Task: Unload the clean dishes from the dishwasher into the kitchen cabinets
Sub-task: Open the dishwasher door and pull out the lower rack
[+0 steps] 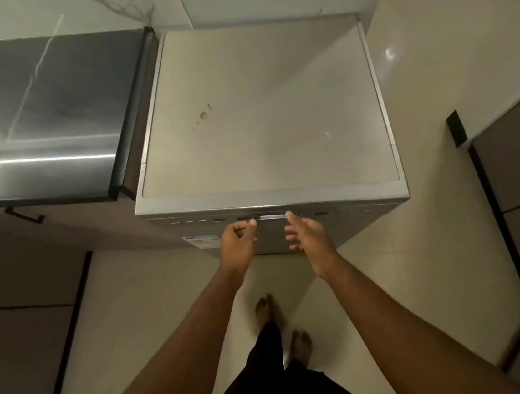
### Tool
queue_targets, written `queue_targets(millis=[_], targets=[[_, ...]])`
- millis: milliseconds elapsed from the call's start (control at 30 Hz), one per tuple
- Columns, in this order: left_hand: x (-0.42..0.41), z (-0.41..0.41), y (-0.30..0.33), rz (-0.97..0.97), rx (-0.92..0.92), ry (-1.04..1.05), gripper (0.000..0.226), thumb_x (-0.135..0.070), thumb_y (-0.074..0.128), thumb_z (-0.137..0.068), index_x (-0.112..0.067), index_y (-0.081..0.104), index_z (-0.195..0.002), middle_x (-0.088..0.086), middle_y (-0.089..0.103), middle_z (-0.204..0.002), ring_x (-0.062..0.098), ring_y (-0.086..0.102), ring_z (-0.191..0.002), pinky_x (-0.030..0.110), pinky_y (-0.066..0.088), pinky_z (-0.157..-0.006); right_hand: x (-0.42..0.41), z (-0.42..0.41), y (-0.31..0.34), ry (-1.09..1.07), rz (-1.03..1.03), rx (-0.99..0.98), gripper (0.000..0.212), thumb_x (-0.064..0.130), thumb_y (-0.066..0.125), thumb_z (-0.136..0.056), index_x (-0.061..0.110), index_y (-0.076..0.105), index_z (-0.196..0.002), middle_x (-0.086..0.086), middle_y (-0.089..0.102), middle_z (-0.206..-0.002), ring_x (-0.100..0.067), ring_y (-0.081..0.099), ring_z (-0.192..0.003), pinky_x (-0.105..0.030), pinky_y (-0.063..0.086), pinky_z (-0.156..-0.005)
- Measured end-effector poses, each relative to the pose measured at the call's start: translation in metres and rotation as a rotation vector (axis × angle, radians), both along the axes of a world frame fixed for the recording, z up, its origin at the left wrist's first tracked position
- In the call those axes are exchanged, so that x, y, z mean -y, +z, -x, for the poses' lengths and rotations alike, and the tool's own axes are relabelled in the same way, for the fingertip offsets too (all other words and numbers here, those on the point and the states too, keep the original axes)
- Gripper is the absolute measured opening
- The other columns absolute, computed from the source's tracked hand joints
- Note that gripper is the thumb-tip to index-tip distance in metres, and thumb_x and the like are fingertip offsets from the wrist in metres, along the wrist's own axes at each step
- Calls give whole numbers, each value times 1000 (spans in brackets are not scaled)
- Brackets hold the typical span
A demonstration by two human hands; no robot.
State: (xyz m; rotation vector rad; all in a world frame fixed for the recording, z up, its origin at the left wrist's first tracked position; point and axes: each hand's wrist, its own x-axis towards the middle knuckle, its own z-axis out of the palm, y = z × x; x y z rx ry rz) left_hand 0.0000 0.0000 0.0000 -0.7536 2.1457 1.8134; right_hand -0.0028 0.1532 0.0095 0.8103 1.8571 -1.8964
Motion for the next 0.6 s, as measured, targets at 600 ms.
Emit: queue_targets(millis=[600], targets=[[-16, 39, -38, -882, 123, 335, 20, -27, 56, -98, -9, 58, -106, 6, 65, -99, 18, 64, -99, 29, 55, -89, 24, 34, -56, -611, 669, -42, 41, 31, 68, -75, 9, 58, -107, -6, 61, -92, -20, 62, -87, -30, 57, -80]])
